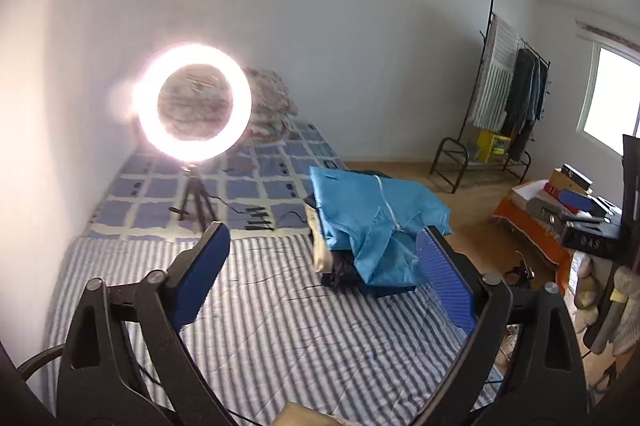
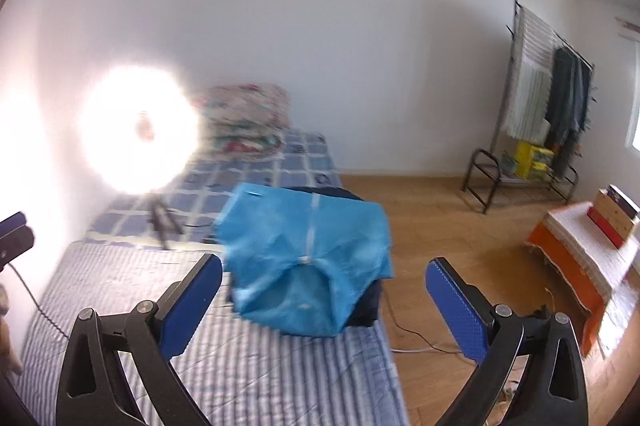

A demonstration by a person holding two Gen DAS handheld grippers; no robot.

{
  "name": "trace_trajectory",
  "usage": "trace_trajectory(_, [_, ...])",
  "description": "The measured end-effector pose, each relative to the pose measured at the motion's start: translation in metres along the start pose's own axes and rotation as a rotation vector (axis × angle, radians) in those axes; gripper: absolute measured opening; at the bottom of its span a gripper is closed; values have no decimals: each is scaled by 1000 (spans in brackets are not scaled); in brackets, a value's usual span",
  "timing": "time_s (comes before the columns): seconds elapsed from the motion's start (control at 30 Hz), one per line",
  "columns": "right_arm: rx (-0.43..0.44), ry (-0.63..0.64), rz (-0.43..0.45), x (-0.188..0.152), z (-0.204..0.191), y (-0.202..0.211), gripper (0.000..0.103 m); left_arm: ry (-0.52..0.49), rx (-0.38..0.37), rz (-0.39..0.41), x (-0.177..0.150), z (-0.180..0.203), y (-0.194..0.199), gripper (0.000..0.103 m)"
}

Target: Fold large clothes

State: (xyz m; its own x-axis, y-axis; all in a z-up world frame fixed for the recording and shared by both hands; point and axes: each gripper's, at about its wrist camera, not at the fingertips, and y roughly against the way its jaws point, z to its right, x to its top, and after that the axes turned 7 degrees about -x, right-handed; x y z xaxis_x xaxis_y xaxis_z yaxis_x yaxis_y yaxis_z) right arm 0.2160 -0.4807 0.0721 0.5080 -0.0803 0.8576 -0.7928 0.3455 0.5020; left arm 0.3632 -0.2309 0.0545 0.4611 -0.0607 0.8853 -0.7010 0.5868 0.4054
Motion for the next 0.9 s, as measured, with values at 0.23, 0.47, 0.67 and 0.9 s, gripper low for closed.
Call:
trace_trajectory(0.23, [27,31,36,-46,-43,68,103,-50,45,40,-34,-2,84,101])
trace_trajectory(0.47, [51,22,60,-92,-68,107,103,-101,95,52,-85,6,139,103])
trace_trajectory(0.67, [57,12,84,-130,-84,131,103,-106,110,32,-123,13,166,103])
trace_trajectory(0.9, [48,-9,90,-168,-98,138,103,-117,147,26,-157,14,179,103])
